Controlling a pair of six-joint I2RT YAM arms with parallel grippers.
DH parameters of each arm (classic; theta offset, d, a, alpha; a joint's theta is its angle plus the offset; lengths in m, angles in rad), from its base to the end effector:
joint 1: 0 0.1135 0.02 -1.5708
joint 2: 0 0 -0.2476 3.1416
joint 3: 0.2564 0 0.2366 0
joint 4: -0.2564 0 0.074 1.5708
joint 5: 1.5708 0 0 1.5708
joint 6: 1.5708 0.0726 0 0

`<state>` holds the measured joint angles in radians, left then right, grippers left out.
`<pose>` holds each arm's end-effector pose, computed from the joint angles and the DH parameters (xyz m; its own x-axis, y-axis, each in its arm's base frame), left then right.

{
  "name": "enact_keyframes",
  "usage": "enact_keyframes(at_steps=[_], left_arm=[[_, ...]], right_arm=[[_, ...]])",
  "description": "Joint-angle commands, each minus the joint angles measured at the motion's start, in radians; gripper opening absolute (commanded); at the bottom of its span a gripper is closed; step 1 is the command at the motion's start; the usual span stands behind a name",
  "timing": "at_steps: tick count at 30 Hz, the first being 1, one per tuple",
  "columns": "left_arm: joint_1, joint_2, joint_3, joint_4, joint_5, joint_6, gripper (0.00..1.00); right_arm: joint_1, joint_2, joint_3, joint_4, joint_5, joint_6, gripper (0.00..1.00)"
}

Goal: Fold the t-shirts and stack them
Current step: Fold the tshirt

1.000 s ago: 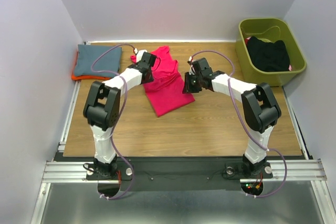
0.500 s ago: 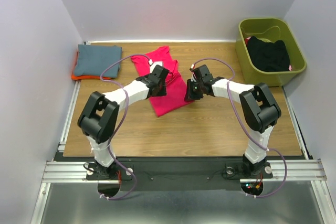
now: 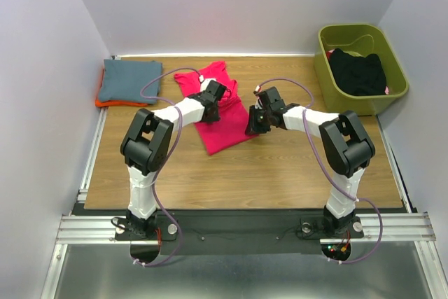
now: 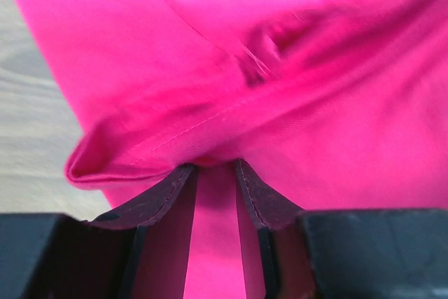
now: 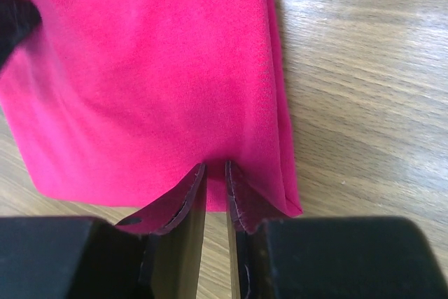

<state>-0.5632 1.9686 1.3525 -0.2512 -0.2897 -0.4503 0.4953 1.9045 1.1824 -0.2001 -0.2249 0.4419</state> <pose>0.3749 -0.2122 0.1490 -0.7352 -0.0291 -0.6772 0.0393 0.9956 -0.0854 0.3442 0.2043 0.1258 -0.8826 -0.0030 -0.4700 -0.2261 0.8794 0.4190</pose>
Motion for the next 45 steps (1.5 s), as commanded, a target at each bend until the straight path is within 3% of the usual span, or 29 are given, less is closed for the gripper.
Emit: enact_keyframes(at_steps=[1, 8, 12, 14, 19, 23, 37, 42, 45], left_arm=[[0.062, 0.028, 0.077, -0.017, -0.048, 0.027, 0.39], [0.121, 0.121, 0.268, -0.031, -0.036, 0.061, 0.40], [0.129, 0.105, 0.304, -0.036, -0.016, 0.056, 0.42], [0.129, 0.055, 0.281, -0.033, 0.004, 0.042, 0.43], [0.131, -0.133, 0.062, 0.024, 0.062, -0.013, 0.44], [0.129, -0.172, -0.074, 0.062, 0.103, -0.031, 0.45], [0.129, 0.004, -0.021, 0.092, 0.193, 0.008, 0.43], [0.129, -0.026, -0.024, 0.078, 0.216, 0.022, 0.44], [0.129, -0.124, -0.078, 0.076, 0.242, -0.001, 0.45]], right_arm=[[-0.006, -0.005, -0.026, 0.019, 0.018, 0.000, 0.23], [-0.006, -0.019, -0.021, 0.021, 0.006, 0.003, 0.23], [-0.006, -0.041, -0.012, 0.021, -0.011, 0.008, 0.23], [-0.008, -0.053, -0.007, 0.021, -0.011, 0.004, 0.23], [-0.021, -0.061, 0.005, 0.019, -0.016, 0.001, 0.23], [-0.043, -0.038, -0.010, 0.018, -0.037, 0.026, 0.23], [-0.066, -0.074, -0.213, -0.073, -0.214, 0.136, 0.23], [-0.066, -0.159, -0.265, -0.068, -0.240, 0.152, 0.23], [-0.067, -0.202, -0.224, -0.070, -0.225, 0.112, 0.24]])
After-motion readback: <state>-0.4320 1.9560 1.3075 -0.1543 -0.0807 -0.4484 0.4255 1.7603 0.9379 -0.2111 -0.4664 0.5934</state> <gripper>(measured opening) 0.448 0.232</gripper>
